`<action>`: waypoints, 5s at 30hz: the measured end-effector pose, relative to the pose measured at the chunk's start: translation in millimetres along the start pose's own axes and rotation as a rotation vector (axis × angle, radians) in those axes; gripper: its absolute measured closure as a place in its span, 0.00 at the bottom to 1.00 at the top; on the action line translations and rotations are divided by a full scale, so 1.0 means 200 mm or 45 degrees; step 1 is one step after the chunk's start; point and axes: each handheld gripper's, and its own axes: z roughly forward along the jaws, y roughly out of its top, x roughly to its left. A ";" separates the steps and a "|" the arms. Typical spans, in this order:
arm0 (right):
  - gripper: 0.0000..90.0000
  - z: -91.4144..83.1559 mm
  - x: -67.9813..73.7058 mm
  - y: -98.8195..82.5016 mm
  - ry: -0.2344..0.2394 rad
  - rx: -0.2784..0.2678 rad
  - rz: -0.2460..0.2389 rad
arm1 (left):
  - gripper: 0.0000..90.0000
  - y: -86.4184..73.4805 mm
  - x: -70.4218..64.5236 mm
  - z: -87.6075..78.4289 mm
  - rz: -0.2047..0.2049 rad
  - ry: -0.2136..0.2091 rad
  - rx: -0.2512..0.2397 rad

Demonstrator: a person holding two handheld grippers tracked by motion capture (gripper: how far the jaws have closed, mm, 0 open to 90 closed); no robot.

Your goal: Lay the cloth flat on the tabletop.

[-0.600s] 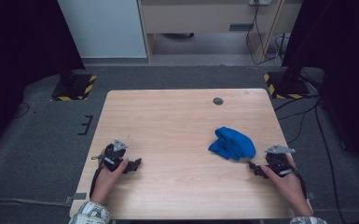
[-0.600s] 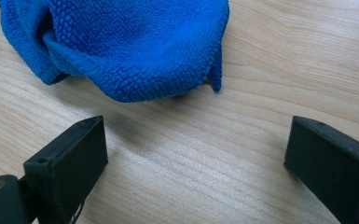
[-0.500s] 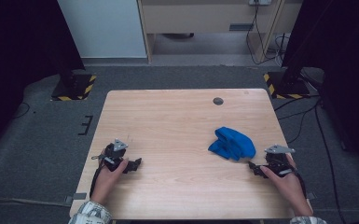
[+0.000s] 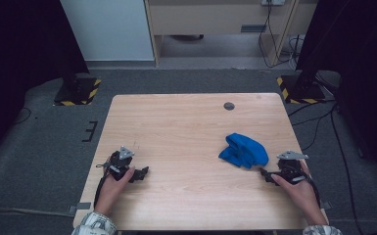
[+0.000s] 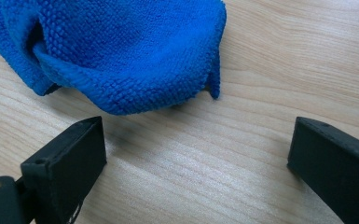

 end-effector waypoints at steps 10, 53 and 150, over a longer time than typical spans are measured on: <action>0.38 -0.06 -0.03 0.04 0.009 -0.064 0.009 | 0.00 0.00 0.00 0.00 0.000 -0.001 -0.001; 0.51 0.02 0.16 0.50 0.124 -0.169 -0.075 | 0.00 0.01 0.00 0.01 0.025 -0.022 0.002; 0.68 0.18 0.75 0.43 0.345 -0.104 -0.224 | 0.12 0.09 -0.13 -0.05 0.039 -0.061 -0.109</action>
